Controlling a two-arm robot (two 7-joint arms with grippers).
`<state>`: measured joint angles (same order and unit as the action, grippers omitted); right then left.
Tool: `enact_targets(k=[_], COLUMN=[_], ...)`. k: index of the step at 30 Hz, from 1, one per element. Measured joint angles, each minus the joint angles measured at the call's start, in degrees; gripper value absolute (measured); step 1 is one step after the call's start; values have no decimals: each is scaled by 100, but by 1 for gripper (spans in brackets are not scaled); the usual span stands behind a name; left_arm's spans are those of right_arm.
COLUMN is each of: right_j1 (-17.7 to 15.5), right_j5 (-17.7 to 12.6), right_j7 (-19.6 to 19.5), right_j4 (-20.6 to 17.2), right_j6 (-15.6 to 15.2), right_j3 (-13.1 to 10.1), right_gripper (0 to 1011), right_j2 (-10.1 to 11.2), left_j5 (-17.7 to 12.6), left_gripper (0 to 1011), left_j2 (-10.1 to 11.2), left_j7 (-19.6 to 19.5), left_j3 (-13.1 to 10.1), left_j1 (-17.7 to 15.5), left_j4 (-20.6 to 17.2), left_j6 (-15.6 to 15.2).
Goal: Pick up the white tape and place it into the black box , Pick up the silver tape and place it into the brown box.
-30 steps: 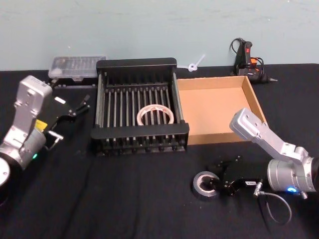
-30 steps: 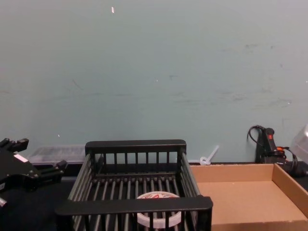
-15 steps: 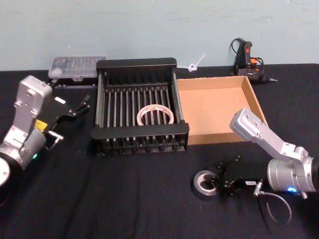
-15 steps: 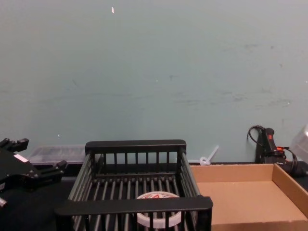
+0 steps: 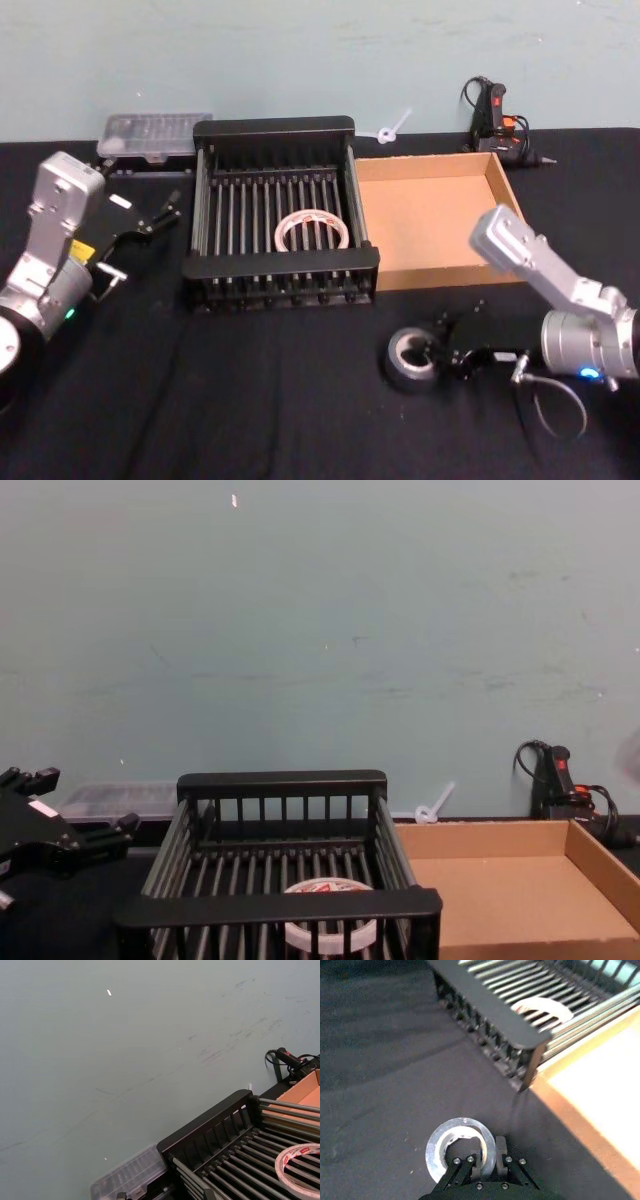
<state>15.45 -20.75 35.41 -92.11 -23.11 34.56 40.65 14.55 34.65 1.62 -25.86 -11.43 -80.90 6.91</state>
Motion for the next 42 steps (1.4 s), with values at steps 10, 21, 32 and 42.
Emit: enact_targets(k=[10,21,32,42], right_j1=[19,249,637,871], right_j5=[-51,375,713,906], right_j7=[-532,-1214,-1457,-1497], right_j4=[-102,203,893,1424], right_j6=[156,72,14,74], right_j3=[-483,-747,-773,-778], right_gripper=[177,177,176,177], right_j2=[-58,-433,-916,-1206], left_j5=[0,0,0,0], left_gripper=[1001,1001,1001,1001], left_j2=[0,0,0,0], left_j7=[0,0,0,0], left_j3=[0,0,0,0], left_j1=[0,0,0,0], left_j4=[0,0,0,0], left_j6=[0,0,0,0])
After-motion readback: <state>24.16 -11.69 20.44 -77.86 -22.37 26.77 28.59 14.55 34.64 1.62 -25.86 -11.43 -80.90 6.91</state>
